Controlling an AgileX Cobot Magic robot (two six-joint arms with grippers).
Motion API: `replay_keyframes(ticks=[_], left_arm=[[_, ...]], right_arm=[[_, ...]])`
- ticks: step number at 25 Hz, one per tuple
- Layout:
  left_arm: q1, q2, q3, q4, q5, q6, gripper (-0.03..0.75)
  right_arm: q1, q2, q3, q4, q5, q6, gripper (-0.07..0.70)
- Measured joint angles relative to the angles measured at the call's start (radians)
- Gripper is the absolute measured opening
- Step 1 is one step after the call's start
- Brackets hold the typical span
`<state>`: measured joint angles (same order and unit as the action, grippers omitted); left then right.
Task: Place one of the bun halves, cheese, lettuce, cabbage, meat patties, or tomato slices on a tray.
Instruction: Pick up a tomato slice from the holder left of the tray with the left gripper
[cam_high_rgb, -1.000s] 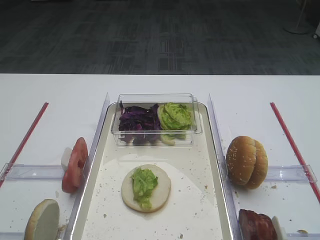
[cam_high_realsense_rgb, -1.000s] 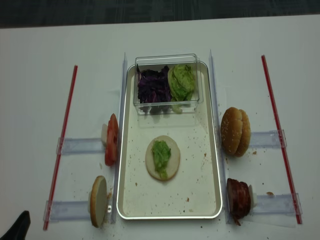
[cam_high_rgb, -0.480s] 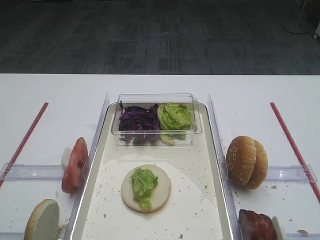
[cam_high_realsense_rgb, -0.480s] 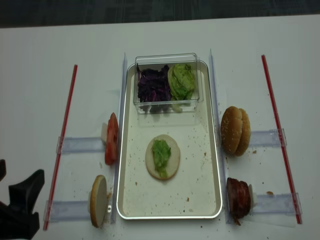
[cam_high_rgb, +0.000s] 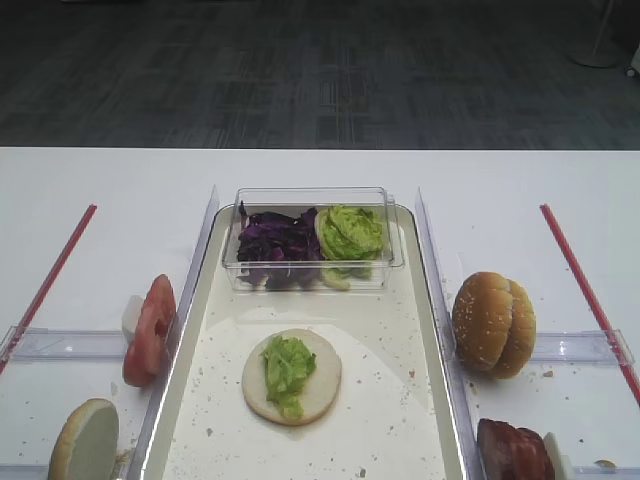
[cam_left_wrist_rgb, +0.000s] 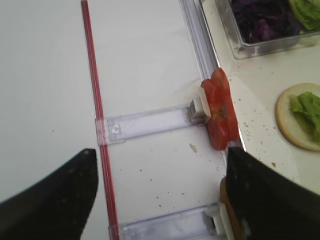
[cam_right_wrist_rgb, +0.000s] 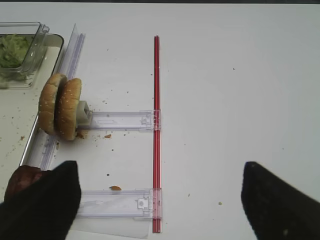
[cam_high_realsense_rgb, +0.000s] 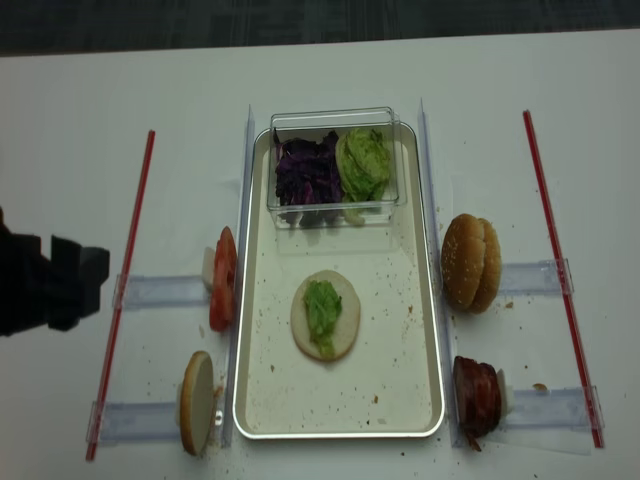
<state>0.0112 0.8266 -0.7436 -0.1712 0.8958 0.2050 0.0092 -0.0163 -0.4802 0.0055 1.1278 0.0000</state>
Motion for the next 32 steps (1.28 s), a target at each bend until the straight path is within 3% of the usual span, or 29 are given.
replay_keyframes(ticks=[11, 23, 32], left_arm=[[0.000, 0.348, -0.196, -0.037, 0.010, 0.000, 0.462], [0.000, 0.710, -0.336, -0.041, 0.136, 0.000, 0.458], [0.000, 0.832, -0.377, -0.041, 0.149, 0.000, 0.458]], right_arm=[[0.000, 0.000, 0.000, 0.000, 0.000, 0.000, 0.664], [0.000, 0.000, 0.000, 0.000, 0.000, 0.000, 0.664], [0.000, 0.000, 0.000, 0.000, 0.000, 0.000, 0.653]])
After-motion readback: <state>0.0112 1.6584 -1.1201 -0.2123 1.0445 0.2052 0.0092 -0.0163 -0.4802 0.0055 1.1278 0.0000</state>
